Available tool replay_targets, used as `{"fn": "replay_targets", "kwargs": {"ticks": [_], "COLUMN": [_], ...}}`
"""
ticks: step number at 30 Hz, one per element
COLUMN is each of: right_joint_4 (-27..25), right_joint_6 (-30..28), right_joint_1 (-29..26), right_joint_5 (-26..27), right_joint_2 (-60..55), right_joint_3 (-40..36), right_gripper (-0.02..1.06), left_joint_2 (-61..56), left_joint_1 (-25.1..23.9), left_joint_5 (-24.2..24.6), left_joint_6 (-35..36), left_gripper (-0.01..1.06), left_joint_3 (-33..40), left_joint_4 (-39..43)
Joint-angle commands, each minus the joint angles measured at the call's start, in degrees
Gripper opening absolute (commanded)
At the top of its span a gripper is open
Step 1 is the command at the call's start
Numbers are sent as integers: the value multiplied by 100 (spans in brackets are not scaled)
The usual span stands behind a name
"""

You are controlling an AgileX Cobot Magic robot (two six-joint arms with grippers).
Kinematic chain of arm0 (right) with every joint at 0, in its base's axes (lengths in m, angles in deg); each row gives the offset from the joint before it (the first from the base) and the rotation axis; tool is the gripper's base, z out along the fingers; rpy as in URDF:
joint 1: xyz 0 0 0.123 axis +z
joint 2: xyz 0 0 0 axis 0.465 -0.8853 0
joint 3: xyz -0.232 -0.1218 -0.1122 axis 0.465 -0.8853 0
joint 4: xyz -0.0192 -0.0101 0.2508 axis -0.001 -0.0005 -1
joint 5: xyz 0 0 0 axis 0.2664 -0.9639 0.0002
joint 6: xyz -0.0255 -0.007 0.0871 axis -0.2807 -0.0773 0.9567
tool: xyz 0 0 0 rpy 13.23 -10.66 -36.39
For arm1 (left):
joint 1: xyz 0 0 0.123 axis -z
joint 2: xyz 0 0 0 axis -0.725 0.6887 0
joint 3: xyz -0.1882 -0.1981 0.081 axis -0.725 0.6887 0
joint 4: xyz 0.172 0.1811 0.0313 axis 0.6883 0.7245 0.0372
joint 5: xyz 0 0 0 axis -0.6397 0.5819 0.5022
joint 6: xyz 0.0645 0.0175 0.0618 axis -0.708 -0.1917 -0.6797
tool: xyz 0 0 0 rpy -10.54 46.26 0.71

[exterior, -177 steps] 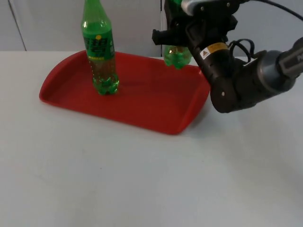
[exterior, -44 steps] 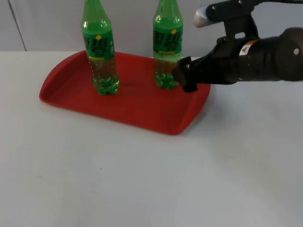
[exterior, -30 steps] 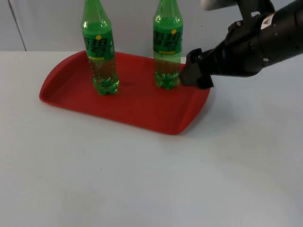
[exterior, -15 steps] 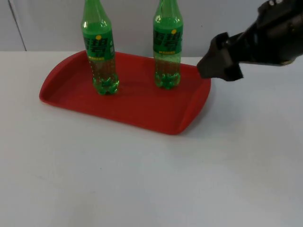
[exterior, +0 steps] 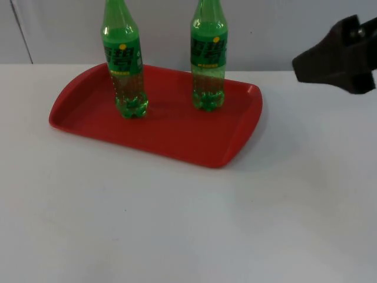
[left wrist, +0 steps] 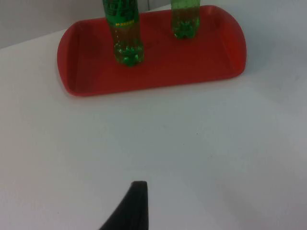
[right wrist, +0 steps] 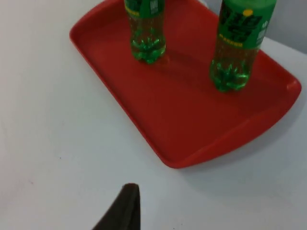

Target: Place the bottle upright on the tray.

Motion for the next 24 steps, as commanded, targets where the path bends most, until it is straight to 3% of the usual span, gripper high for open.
{"fn": "replay_targets", "kwargs": {"ticks": [1,5,21,24], "right_joint_4": [30,30,-33,-60], "right_joint_6": [-100,-100,-100,-68], "right_joint_1": [42,42,42,42], "right_joint_5": [-15,-79,-1377,-1421], "right_joint_2": [318,748,2550,2820], "right_joint_3": [-106,-256,-352,-441], "right_gripper": [105,105,105,105], "left_joint_2": [-20,-20,-20,-20], "left_joint_1": [40,40,40,40], "left_joint_5": [-7,-7,-7,-7], "left_joint_6": [11,11,11,11], "left_gripper": [105,105,105,105], "left_joint_3": [24,24,24,24], "left_joint_4": [47,47,47,47]}}
